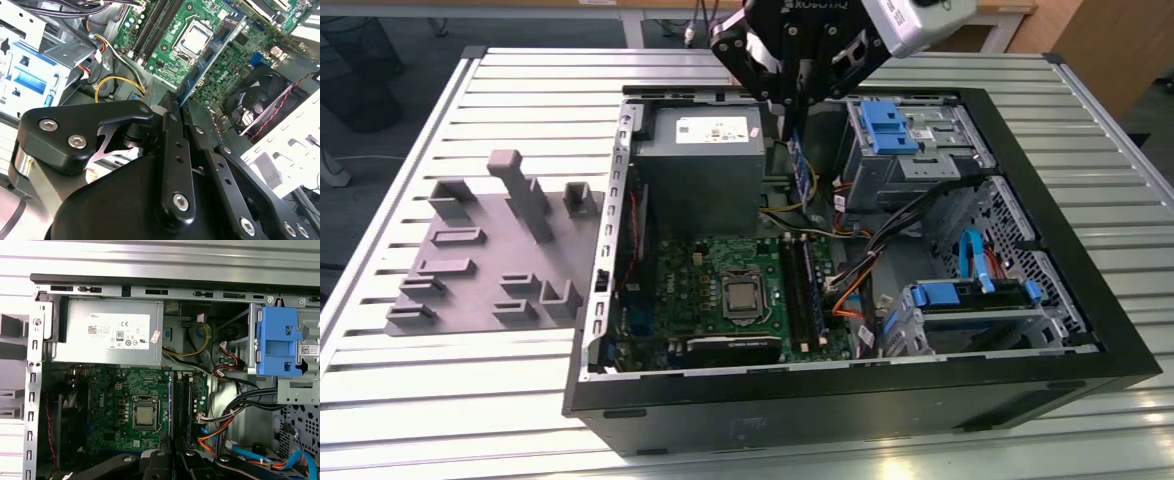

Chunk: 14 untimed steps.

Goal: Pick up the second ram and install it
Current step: 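Insert the second ram into the second slot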

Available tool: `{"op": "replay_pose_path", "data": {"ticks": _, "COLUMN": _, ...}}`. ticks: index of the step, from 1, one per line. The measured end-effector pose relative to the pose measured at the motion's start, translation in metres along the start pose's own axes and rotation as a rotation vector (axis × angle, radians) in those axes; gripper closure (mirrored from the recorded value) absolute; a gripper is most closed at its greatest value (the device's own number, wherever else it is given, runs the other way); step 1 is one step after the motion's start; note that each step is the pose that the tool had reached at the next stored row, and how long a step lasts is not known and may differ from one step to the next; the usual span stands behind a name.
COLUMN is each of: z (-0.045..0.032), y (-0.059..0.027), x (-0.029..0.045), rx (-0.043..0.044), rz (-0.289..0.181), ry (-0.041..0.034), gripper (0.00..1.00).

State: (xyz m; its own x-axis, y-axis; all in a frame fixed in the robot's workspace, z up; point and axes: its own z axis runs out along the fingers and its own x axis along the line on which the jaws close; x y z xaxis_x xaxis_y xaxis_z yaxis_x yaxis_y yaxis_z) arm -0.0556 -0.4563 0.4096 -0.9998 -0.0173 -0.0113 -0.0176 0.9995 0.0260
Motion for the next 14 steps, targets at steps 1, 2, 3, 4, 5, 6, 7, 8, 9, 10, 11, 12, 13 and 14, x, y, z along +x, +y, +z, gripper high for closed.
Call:
{"op": "replay_pose_path", "data": {"ticks": 1, "z": 0.0003, "y": -0.0003, "x": 0.0000, "rx": 0.0000, "rz": 0.000, "ry": 0.0000, "gripper": 0.86}}
{"op": "replay_pose_path", "data": {"ticks": 2, "z": 0.0007, "y": -0.0008, "x": 0.0000, "rx": 0.0001, "rz": 0.000, "ry": 0.0000, "gripper": 0.86}}
{"op": "replay_pose_path", "data": {"ticks": 3, "z": 0.0010, "y": -0.0015, "x": 0.0000, "rx": 0.0001, "rz": 0.000, "ry": 0.0001, "gripper": 0.86}}
{"op": "replay_pose_path", "data": {"ticks": 4, "z": 0.0015, "y": -0.0022, "x": 0.0000, "rx": 0.0000, "rz": 0.000, "ry": 0.0000, "gripper": 0.86}}
{"op": "replay_pose_path", "data": {"ticks": 5, "z": 0.0021, "y": -0.0027, "x": 0.0001, "rx": -0.0002, "rz": 0.000, "ry": -0.0001, "gripper": 0.86}}
{"op": "replay_pose_path", "data": {"ticks": 6, "z": 0.0027, "y": -0.0029, "x": 0.0001, "rx": -0.0002, "rz": 0.000, "ry": -0.0001, "gripper": 0.86}}
{"op": "replay_pose_path", "data": {"ticks": 7, "z": 0.0034, "y": -0.0029, "x": 0.0001, "rx": 0.0001, "rz": 0.000, "ry": 0.0001, "gripper": 0.86}}
{"op": "replay_pose_path", "data": {"ticks": 8, "z": 0.0042, "y": -0.0029, "x": 0.0000, "rx": 0.0001, "rz": 0.000, "ry": 0.0000, "gripper": 0.86}}
{"op": "replay_pose_path", "data": {"ticks": 9, "z": 0.0051, "y": -0.0030, "x": 0.0000, "rx": 0.0001, "rz": 0.000, "ry": 0.0001, "gripper": 0.86}}
{"op": "replay_pose_path", "data": {"ticks": 10, "z": 0.0057, "y": -0.0030, "x": 0.0000, "rx": 0.0001, "rz": 0.000, "ry": 0.0000, "gripper": 0.86}}
{"op": "replay_pose_path", "data": {"ticks": 11, "z": 0.0064, "y": -0.0030, "x": 0.0000, "rx": 0.0001, "rz": 0.000, "ry": 0.0000, "gripper": 0.86}}
{"op": "replay_pose_path", "data": {"ticks": 12, "z": 0.0072, "y": -0.0031, "x": 0.0000, "rx": 0.0000, "rz": 0.000, "ry": 0.0000, "gripper": 0.86}}
{"op": "replay_pose_path", "data": {"ticks": 13, "z": 0.0079, "y": -0.0031, "x": 0.0000, "rx": 0.0000, "rz": 0.000, "ry": 0.0000, "gripper": 0.86}}
{"op": "replay_pose_path", "data": {"ticks": 14, "z": 0.0085, "y": -0.0032, "x": -0.0001, "rx": 0.0000, "rz": 0.000, "ry": 0.0000, "gripper": 0.86}}
